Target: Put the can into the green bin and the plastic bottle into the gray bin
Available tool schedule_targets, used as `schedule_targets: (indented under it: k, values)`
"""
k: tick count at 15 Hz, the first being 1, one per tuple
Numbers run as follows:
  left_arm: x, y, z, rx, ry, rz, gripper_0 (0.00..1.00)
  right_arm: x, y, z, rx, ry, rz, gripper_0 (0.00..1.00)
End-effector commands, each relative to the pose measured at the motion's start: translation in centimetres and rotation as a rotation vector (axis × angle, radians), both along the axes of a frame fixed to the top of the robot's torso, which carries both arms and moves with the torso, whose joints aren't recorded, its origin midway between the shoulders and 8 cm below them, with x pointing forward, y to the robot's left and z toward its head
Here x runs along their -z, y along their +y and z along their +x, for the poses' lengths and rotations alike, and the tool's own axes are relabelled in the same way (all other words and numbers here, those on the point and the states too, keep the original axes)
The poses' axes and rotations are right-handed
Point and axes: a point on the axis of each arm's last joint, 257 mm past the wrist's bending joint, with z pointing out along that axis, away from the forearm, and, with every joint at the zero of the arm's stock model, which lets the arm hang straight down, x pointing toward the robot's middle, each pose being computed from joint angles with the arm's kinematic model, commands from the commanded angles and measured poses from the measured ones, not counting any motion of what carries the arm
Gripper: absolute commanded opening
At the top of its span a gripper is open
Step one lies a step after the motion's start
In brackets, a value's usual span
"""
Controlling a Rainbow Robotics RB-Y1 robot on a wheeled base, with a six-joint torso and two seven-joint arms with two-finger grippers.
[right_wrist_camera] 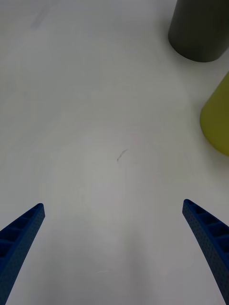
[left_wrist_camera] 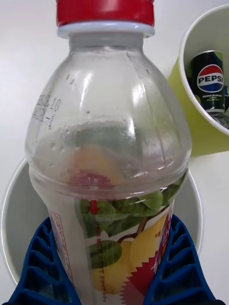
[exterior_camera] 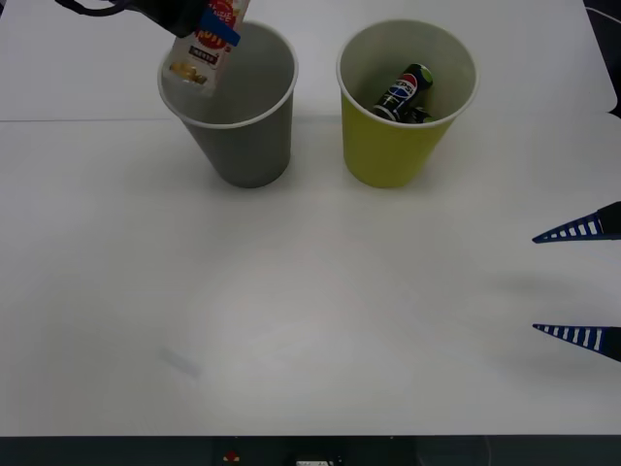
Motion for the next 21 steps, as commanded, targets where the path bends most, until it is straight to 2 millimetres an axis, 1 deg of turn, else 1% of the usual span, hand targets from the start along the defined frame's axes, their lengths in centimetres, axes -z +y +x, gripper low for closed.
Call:
schedule_targets:
  k: [1,2,3,4,5,8,11,13,16,17,19,20,21]
  values:
    - [0.2,-0.1,0.2,-0.001,-0.005,0.008,0.0,0.0,0.0,0.0,0.0,0.0,0.0,1.0]
    - [0.2,-0.2,0.2,-0.001,-0.003,0.007,0.0,0.0,0.0,0.0,0.0,0.0,0.0,1.0]
    - [0.1,-0.2,0.2,0.001,-0.008,0.005,0.25,0.0,0.0,0.0,0.0,0.0,0.0,1.0]
    - [0.1,-0.2,0.2,0.005,-0.011,0.01,0.78,0.0,0.0,0.0,0.0,0.0,0.0,1.0]
    - [0.0,-0.3,0.2,0.01,-0.015,0.01,1.0,0.0,0.0,0.0,0.0,0.0,0.0,1.0]
    - [0.0,-0.5,0.1,0.024,-0.017,0.012,1.0,0.0,0.0,0.0,0.0,0.0,0.0,1.0]
    - [-0.3,0.6,-0.2,0.059,-0.048,0.002,1.0,0.0,0.0,0.0,0.0,0.0,0.0,1.0]
    - [-0.3,1.7,-0.7,0.089,-0.066,-0.016,1.0,0.0,0.0,0.0,0.0,0.0,0.0,1.0]
    - [-0.2,3.5,-2.2,0.149,-0.062,-0.079,1.0,0.0,0.0,0.0,0.0,0.0,0.0,1.0]
    - [-0.1,4.5,-2.9,0.175,-0.072,-0.092,1.0,0.0,0.0,0.0,0.0,0.0,0.0,1.0]
    - [0.4,6.4,-4.2,0.216,-0.102,-0.1,1.0,0.0,0.0,0.0,0.0,0.0,0.0,1.0]
    - [0.9,7.0,-4.7,0.23,-0.103,-0.108,1.0,0.0,0.0,0.0,0.0,0.0,0.0,1.0]
    - [1.5,8.1,-5.6,0.254,-0.116,-0.116,1.0,0.0,0.0,0.0,0.0,0.0,0.0,1.0]
